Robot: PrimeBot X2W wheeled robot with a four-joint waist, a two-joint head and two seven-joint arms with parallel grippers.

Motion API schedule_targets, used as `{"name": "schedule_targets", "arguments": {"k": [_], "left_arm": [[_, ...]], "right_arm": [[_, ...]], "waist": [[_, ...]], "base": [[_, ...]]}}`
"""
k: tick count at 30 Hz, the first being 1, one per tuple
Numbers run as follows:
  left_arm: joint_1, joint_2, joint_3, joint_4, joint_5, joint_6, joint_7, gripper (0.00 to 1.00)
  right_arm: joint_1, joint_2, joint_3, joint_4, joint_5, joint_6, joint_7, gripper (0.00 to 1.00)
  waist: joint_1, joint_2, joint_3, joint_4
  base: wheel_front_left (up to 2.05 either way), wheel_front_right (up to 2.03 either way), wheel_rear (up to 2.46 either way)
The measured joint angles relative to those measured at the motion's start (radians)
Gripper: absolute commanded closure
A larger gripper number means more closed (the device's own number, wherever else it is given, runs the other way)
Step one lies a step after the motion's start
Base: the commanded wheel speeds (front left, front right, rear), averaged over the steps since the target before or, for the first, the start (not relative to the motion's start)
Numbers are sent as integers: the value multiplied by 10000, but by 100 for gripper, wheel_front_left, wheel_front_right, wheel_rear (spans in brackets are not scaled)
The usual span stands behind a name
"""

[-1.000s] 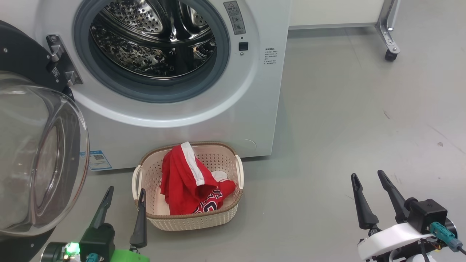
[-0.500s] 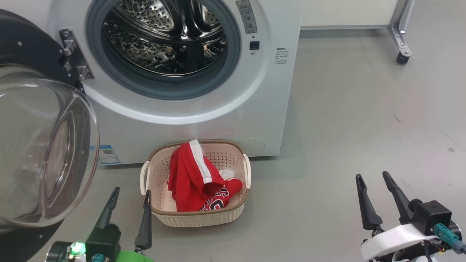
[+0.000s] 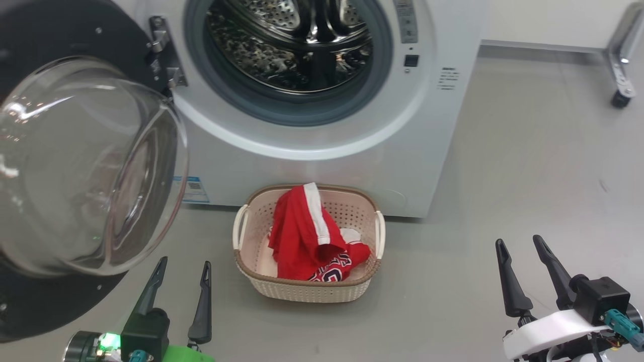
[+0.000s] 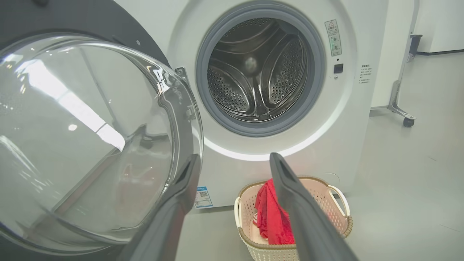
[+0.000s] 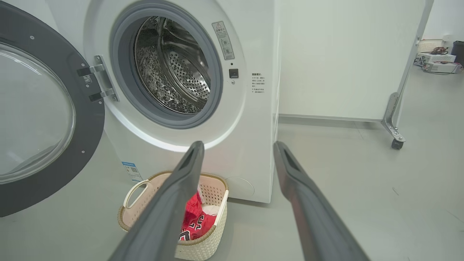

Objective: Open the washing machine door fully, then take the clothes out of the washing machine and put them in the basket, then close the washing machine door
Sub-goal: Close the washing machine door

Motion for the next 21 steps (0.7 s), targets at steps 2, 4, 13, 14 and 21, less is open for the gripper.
{"name": "schedule_targets", "arguments": {"k": [2,4,13,14,21], "left_arm": [[0,-4,6,-10,0,0,0,0],[1,-10,29,-10,0,0,-2,0],[1,-79,44,38,0,0,-4,0],[1,-79,46,56,0,0,-4,0],[3,-79,79,184,0,0,-6,0]], "right_arm": [[-2,-15,36,-8,0,2,0,0],[-4,-25,82,-15,0,4,2,0],[-8,-102,119,-33,-2,10,4,0],[-8,-102,125,-31,-2,10,4,0],[4,-42,226,17,0,12,6,0]], "waist": [[0,0,29,251],[0,0,53,506],[0,0,105,1719],[0,0,101,1853],[0,0,-9,2731]], "base": [[0,0,0],[0,0,0],[0,0,0],[0,0,0],[0,0,0]]}}
